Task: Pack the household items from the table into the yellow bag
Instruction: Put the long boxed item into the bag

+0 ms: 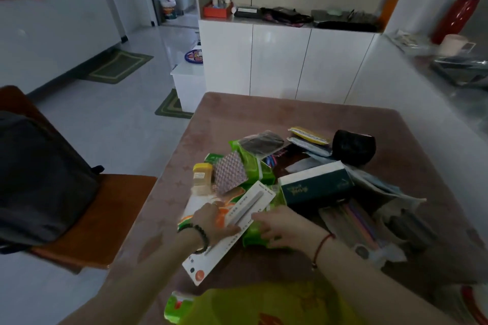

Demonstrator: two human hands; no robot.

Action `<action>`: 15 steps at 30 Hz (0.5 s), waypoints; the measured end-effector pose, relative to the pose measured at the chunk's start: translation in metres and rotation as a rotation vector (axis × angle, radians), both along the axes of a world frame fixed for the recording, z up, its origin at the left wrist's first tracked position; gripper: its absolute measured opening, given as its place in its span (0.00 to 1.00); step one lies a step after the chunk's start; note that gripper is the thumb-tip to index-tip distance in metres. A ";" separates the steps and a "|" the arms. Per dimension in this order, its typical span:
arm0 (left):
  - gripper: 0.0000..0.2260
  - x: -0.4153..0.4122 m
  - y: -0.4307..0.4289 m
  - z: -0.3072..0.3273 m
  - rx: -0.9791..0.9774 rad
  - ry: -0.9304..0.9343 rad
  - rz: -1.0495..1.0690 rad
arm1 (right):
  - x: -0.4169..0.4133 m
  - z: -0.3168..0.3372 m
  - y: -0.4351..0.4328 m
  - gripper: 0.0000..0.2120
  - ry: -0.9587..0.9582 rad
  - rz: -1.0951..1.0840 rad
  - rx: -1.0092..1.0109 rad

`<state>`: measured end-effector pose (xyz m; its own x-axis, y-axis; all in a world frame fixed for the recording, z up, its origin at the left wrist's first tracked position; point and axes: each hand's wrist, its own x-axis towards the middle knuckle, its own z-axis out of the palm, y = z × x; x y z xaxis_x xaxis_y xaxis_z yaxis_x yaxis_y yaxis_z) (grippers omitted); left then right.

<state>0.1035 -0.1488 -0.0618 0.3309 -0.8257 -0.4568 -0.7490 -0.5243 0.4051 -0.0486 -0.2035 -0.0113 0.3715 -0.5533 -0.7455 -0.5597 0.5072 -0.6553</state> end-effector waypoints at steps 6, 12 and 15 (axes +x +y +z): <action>0.39 -0.018 0.013 -0.028 -0.001 -0.195 -0.172 | 0.019 -0.031 0.023 0.24 -0.014 -0.058 0.038; 0.39 -0.026 0.034 0.025 -0.152 -0.041 -0.207 | -0.013 -0.002 0.040 0.28 -0.240 -0.321 -0.003; 0.37 -0.040 0.047 0.074 -0.349 0.017 -0.311 | -0.041 0.032 0.046 0.27 -0.365 -0.508 -0.273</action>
<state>0.0639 -0.1017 0.0122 0.0386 -0.9897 -0.1377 -0.8407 -0.1067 0.5309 -0.0896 -0.1578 0.0209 0.2167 -0.8761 -0.4307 -0.0148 0.4382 -0.8988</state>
